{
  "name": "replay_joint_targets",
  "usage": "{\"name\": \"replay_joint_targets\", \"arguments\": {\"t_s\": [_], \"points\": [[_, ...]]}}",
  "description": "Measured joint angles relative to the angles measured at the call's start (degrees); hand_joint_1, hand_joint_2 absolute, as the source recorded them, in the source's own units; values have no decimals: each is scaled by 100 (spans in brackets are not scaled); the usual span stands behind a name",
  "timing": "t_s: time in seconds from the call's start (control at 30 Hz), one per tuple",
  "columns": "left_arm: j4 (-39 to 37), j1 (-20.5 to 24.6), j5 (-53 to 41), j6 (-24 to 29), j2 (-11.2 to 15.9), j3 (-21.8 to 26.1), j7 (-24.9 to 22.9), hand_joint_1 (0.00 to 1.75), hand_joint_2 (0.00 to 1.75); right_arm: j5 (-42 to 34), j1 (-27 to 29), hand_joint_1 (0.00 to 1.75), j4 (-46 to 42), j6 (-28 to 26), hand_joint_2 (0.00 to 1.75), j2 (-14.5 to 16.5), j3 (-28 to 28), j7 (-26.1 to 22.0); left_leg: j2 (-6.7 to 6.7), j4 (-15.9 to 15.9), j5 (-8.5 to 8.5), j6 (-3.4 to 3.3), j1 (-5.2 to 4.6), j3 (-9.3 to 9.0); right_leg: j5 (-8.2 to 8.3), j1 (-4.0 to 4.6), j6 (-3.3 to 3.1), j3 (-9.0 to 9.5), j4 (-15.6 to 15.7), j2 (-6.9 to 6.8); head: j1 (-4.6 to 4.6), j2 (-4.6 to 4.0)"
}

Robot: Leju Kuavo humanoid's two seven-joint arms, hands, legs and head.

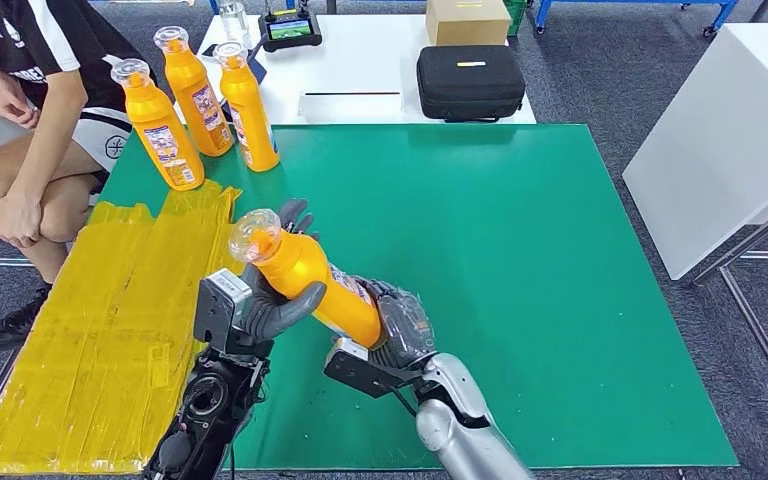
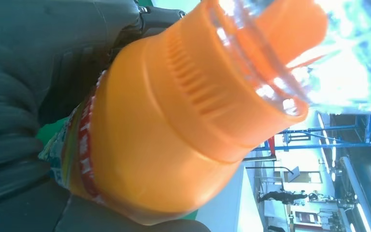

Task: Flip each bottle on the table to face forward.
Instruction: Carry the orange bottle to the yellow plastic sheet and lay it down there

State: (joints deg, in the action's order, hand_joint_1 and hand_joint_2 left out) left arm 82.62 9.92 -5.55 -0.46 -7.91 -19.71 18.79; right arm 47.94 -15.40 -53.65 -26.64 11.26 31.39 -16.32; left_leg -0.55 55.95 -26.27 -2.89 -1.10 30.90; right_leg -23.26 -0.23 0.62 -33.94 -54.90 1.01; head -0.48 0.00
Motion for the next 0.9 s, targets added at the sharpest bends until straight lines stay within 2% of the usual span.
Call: {"name": "replay_joint_targets", "arguments": {"t_s": [0.53,0.67,0.9], "points": [[-96,24,8,11,-13,126,34,0,175,-6,-71,175,256,-185,175,94,114,-133,0,0,0,0,0,0,0,1,0,-1,0,0,0,0],[-241,70,-3,82,-15,129,126,171,175,-75,-82,175,306,-259,175,94,172,-156,0,0,0,0,0,0,0,0,0,-1,0,0,0,0],[-455,177,-21,94,-36,116,165,175,175,-165,-59,175,327,-322,175,89,192,-114,0,0,0,0,0,0,0,0,0,-1,0,0,1,0]]}}
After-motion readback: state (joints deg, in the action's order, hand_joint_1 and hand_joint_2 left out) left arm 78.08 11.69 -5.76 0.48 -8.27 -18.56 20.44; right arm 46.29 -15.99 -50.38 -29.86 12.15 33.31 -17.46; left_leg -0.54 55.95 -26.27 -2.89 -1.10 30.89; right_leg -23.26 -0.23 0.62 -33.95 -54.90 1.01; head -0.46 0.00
